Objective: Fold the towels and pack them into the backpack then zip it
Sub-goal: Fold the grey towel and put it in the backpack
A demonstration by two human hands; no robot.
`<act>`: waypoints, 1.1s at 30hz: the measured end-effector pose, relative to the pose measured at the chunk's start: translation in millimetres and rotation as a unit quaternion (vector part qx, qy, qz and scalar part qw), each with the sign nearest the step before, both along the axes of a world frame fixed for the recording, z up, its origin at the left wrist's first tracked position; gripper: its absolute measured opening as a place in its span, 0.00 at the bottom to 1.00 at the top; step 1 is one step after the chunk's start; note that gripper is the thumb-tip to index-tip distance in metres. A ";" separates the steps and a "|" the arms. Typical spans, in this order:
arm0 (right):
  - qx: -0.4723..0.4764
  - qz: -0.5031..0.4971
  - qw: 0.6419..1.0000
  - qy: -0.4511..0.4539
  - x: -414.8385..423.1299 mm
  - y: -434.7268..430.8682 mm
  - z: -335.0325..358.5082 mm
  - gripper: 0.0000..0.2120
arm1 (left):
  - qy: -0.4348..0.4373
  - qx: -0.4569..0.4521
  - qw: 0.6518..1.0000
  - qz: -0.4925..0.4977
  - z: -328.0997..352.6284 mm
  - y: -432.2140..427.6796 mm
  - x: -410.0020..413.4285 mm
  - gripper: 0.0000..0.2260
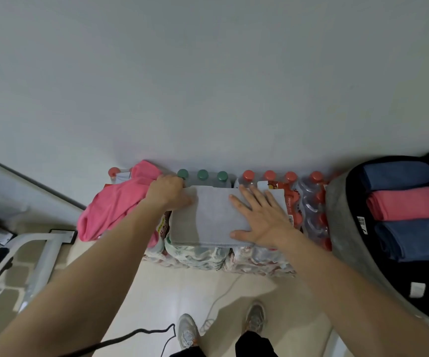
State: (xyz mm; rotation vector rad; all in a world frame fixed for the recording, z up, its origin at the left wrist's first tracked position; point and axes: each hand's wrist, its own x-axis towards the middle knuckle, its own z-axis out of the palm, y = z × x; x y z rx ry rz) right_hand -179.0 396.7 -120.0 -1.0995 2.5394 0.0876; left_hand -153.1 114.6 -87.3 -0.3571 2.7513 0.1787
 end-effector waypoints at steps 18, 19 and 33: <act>-0.030 -0.023 0.999 0.001 7.7 -5.0 -7.6 0.48 | 0.167 0.339 0.899 0.220 54.3 43.2 37.7 0.10; -0.031 -0.023 0.999 -0.005 7.8 -5.1 -5.5 0.48 | 0.171 0.349 0.895 0.216 59.4 52.4 33.9 0.11; -0.106 -0.212 0.971 0.020 31.3 100.5 8.3 0.24 | 0.126 0.271 0.946 0.126 18.1 201.0 -16.6 0.10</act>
